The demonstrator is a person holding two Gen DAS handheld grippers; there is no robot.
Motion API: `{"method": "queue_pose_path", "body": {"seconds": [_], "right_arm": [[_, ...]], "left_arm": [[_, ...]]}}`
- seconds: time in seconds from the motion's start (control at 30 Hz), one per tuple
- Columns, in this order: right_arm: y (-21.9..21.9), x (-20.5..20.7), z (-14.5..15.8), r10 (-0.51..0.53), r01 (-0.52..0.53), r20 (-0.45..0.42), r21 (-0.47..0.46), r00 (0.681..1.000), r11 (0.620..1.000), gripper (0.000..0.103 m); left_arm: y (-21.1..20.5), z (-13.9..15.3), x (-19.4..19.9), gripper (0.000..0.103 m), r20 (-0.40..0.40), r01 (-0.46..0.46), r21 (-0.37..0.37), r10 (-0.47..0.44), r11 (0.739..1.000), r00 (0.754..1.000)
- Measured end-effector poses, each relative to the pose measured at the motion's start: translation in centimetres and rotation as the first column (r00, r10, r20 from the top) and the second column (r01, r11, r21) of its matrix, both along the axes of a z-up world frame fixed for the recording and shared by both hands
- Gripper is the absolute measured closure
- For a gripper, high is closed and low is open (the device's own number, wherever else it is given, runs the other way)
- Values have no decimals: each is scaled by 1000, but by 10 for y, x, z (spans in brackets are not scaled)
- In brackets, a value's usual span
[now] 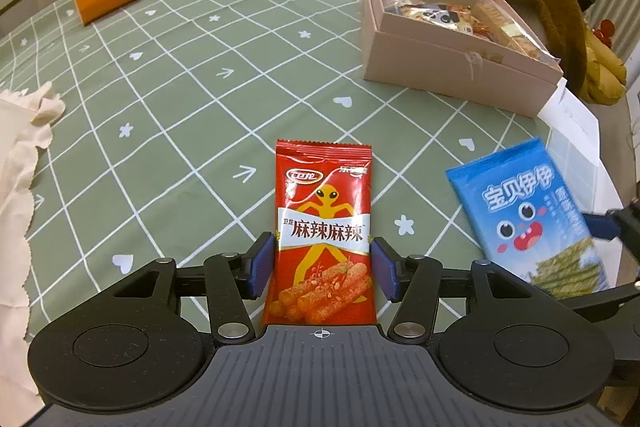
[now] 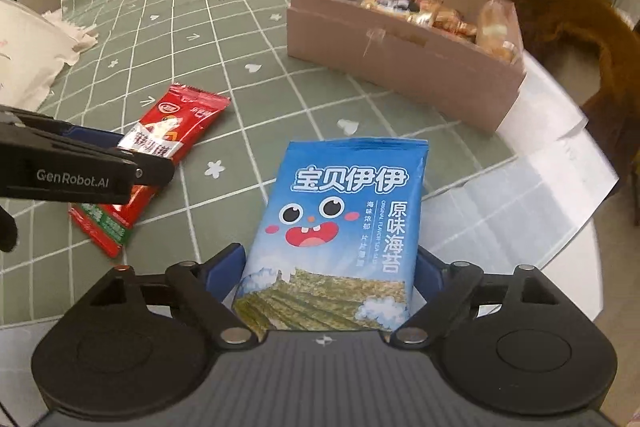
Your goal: Organize snacks
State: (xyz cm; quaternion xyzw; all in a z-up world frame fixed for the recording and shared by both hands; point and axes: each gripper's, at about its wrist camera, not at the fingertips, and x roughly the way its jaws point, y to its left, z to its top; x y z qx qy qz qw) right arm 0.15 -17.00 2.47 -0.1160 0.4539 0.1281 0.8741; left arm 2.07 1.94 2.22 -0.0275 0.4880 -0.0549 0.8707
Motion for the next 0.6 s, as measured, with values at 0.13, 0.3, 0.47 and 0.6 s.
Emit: {"method": "queue_pose_path", "body": {"seconds": [0.13,0.3,0.47,0.6], "right_arm": [[-6,-8,7,21,-22,63,7,998,1000,16],[-27,-18,10,-5,-7,140,82,990,997,16],[-25,-3,4,-29,31,-17,134,999,990,16],[-8,8,-4,-50,54,-52,67,997,996,16]], "left_arm": [[-1,0,-1,44,3,4,4,-4,1000,1000],[-2,0,0,43,1,8,7,-8,1000,1000],[-3,0,1,42,-4,12,12,-11,1000,1000],[-1,0,1,42,-8,12,6,-12,1000,1000]]}}
